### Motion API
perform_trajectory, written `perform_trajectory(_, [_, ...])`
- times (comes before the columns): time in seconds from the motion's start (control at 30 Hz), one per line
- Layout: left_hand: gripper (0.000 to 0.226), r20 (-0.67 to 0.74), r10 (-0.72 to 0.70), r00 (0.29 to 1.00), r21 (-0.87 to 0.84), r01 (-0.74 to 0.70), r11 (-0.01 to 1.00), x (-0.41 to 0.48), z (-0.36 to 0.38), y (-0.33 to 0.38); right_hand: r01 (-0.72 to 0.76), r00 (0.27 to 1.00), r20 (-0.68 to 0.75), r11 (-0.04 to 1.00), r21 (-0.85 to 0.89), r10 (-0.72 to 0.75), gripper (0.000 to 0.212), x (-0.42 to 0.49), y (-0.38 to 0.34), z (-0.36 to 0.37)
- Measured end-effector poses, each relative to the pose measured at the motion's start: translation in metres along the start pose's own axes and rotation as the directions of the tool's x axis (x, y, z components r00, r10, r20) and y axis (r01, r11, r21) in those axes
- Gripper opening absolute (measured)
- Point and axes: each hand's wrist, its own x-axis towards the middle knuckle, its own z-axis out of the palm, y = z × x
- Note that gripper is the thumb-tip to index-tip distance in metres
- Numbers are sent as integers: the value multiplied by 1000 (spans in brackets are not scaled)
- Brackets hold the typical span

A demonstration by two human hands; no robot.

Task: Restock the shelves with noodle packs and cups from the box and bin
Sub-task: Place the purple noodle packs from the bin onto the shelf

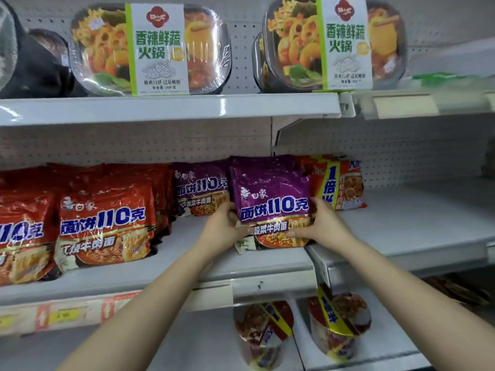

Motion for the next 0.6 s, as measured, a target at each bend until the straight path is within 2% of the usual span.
perform_trajectory(0.07, [79, -7, -3, 1000, -17, 3, 1000, -2, -2, 5, -14, 1000, -3, 999, 34, 14, 106, -6, 1, -2])
perform_trajectory(0.17, [105, -73, 37, 997, -28, -39, 999, -3, -8, 17, -32, 999, -38, 999, -11, 32, 115, -15, 8, -12])
perform_trajectory(0.23, [110, -169, 91, 981, 64, -81, 995, -6, -9, 27, -49, 996, -75, 998, -31, 47, 110, -22, 15, -21])
perform_trajectory(0.3, [107, -238, 170, 956, 154, -136, 979, -16, -3, 36, -50, 989, -139, 998, -48, 43, 97, -30, 25, -30])
perform_trajectory(0.43, [91, -281, 380, 881, 220, -326, 919, -41, 28, 57, -65, 965, -260, 993, -94, 39, 72, -55, 46, -43])
perform_trajectory(0.5, [81, -263, 475, 840, 263, -411, 873, -50, 51, 68, -84, 948, -313, 993, -87, 53, 65, -72, 58, -48])
perform_trajectory(0.6, [70, -165, 555, 815, 223, -517, 826, -65, 92, 85, -68, 920, -393, 989, -128, 12, 59, -101, 77, -56])
